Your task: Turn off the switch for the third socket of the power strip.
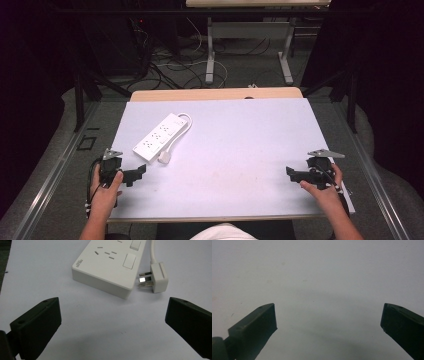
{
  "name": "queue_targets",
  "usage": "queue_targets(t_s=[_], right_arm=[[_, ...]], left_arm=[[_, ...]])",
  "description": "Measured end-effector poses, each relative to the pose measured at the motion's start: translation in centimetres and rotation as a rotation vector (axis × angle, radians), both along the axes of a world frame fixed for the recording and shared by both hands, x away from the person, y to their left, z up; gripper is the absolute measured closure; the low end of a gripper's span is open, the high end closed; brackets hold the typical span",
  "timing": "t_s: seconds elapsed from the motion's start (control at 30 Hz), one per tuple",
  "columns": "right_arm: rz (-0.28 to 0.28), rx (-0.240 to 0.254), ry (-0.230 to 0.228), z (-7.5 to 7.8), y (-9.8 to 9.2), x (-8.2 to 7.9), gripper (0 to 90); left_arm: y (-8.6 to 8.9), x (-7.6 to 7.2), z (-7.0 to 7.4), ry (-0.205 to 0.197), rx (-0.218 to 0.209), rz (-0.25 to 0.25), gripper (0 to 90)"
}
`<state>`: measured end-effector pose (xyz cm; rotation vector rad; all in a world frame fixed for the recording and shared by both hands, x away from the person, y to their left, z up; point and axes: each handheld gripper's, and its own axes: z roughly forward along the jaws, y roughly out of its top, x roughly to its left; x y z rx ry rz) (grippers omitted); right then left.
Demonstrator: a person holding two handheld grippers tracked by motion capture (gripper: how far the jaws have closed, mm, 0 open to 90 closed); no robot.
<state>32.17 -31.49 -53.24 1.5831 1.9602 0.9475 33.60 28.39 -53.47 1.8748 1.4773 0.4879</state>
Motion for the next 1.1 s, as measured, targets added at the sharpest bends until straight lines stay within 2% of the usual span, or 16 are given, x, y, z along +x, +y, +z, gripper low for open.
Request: queue_targets(t_s=[0.13, 0.3, 0.4, 0.63, 1.1], right_arm=[[0.005, -0.006, 0.001, -0.04, 0.0, -0.01, 0.0], [0.008, -0.007, 0.001, -0.12, 0.02, 0.04, 0.0], [0.003, -0.002, 0.006, -0.16, 0.12, 0.07, 0.0], [0.007, -0.004, 0.01, -0.22, 0.15, 0.09, 0.0], [0.008, -0.005, 0.012, -0.35, 0.14, 0.2, 0.0]], left_arm=[[0.02, 0.0, -0.32, -0.013, 0.004, 0.005, 0.2], [0.34, 0.02, -0.45, -0.003, 0.001, 0.004, 0.2], [0.46, 0.06, -0.65, -0.012, -0.007, 0.01, 0.3], [0.73, 0.15, -0.83, 0.004, -0.008, 0.009, 0.3], [0.76, 0.2, -0.99, -0.004, -0.009, 0.02, 0.4]])
